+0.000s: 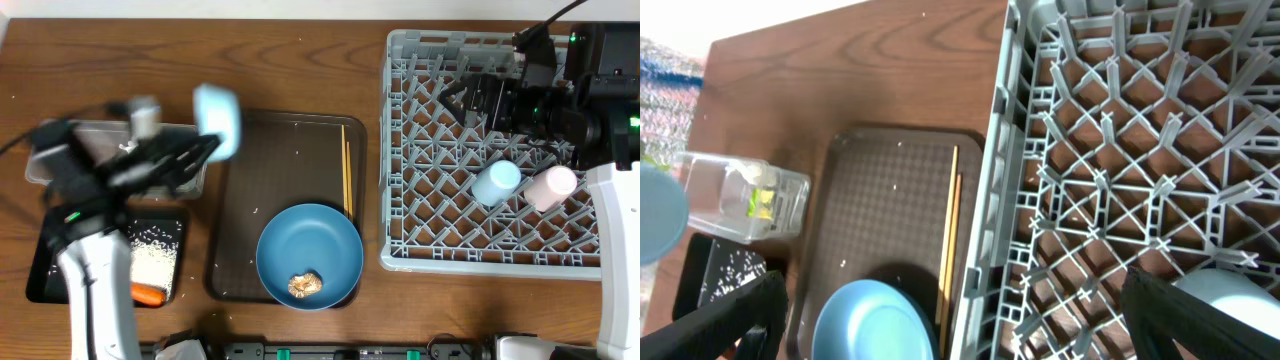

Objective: Sort waste into correct bins and load items into the dishwasher rack
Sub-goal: 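Lift the empty bowl with the left gripper toward the dish rack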

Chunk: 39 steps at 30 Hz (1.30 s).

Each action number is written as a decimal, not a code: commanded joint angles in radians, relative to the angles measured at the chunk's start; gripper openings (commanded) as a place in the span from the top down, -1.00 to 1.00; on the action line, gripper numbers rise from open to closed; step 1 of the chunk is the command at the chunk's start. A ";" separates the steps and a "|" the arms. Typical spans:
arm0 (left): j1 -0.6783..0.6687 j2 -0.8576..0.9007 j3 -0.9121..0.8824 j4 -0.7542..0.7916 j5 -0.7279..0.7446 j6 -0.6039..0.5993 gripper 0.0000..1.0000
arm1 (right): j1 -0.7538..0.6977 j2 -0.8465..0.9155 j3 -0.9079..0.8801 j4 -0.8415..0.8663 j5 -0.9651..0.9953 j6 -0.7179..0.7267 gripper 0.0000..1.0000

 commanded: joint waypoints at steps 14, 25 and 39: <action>-0.726 0.417 0.013 0.874 -0.355 -0.719 0.87 | -0.198 0.001 0.003 -0.008 0.056 0.133 -0.99; -0.984 0.602 0.012 1.122 -0.597 -0.850 0.88 | -0.212 0.001 0.003 -0.061 0.094 0.124 -0.98; -1.014 0.636 0.002 1.149 -0.818 -1.130 0.88 | -0.212 0.001 0.003 -0.091 0.094 0.106 -0.98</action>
